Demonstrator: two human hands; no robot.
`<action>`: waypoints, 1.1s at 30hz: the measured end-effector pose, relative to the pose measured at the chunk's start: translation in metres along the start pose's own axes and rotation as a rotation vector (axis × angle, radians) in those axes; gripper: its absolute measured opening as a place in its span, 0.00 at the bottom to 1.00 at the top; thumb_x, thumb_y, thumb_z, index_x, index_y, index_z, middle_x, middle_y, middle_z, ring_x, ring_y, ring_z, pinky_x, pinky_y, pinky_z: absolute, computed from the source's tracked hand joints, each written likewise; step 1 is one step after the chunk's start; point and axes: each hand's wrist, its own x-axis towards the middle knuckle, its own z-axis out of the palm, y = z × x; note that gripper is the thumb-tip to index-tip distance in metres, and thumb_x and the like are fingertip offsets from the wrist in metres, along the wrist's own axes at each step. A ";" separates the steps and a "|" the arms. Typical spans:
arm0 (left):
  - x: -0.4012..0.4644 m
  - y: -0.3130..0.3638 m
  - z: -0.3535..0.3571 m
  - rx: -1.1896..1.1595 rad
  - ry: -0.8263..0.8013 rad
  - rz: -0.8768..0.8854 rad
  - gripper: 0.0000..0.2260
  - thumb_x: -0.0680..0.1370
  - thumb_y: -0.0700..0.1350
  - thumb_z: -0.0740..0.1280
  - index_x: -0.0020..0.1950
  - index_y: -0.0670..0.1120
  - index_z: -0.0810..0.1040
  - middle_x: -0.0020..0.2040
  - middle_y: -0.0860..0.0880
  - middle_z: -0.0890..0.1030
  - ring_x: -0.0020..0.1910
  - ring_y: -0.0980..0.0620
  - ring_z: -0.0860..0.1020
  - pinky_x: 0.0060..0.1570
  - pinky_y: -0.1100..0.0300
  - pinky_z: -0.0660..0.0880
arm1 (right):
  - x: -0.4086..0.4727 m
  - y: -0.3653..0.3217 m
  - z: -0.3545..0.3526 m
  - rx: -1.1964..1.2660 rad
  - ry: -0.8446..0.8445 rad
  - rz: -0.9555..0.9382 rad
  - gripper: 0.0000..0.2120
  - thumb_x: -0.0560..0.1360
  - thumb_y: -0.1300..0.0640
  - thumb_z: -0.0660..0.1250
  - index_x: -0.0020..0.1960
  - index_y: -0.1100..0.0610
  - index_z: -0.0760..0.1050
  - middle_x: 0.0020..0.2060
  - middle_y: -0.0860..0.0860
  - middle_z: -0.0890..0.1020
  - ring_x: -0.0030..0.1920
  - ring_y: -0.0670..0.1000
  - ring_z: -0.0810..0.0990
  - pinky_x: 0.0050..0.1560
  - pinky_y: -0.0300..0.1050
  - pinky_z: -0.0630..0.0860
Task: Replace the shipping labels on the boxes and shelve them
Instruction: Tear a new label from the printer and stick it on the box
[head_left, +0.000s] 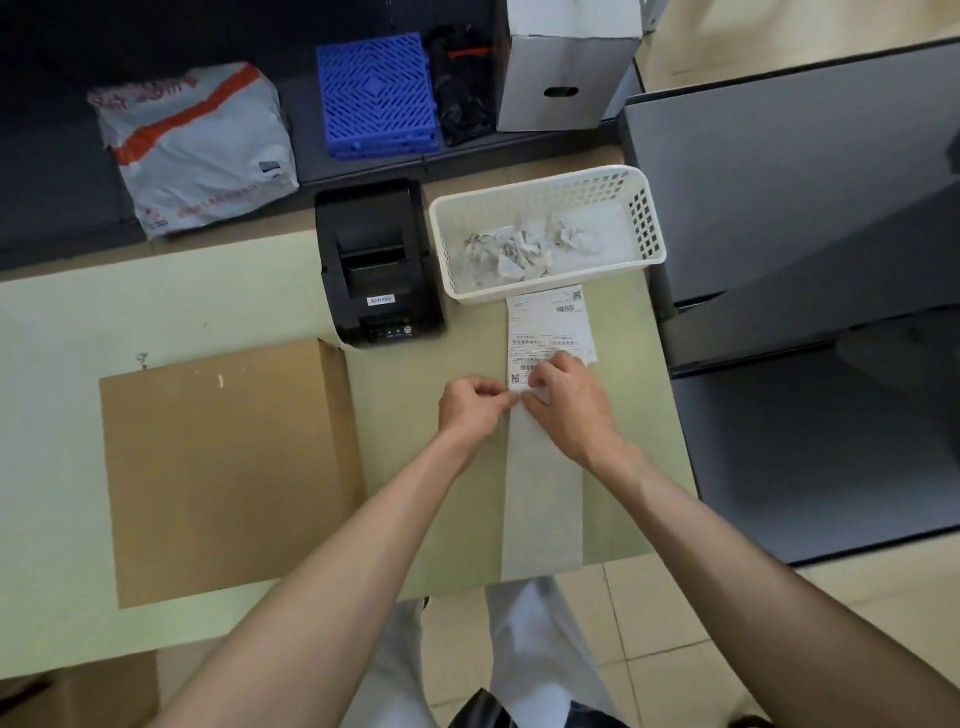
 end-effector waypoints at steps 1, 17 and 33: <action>0.000 0.001 0.000 -0.005 -0.020 -0.002 0.05 0.73 0.44 0.77 0.43 0.49 0.82 0.38 0.52 0.81 0.32 0.55 0.74 0.34 0.63 0.70 | 0.000 -0.001 -0.001 -0.002 -0.004 -0.001 0.08 0.75 0.55 0.68 0.51 0.59 0.78 0.50 0.54 0.77 0.54 0.56 0.74 0.48 0.45 0.67; -0.011 -0.005 -0.011 -0.029 -0.133 0.161 0.06 0.79 0.37 0.70 0.53 0.44 0.85 0.48 0.51 0.85 0.44 0.60 0.79 0.43 0.74 0.72 | -0.004 -0.008 -0.009 -0.053 0.011 -0.131 0.10 0.77 0.52 0.68 0.46 0.58 0.80 0.45 0.52 0.78 0.50 0.56 0.76 0.50 0.48 0.70; -0.011 -0.002 -0.009 0.067 -0.052 0.191 0.06 0.77 0.42 0.72 0.53 0.46 0.86 0.47 0.53 0.85 0.44 0.58 0.80 0.45 0.69 0.75 | -0.003 -0.005 -0.007 -0.098 0.115 -0.172 0.08 0.77 0.55 0.65 0.42 0.55 0.80 0.43 0.50 0.80 0.46 0.55 0.78 0.48 0.47 0.69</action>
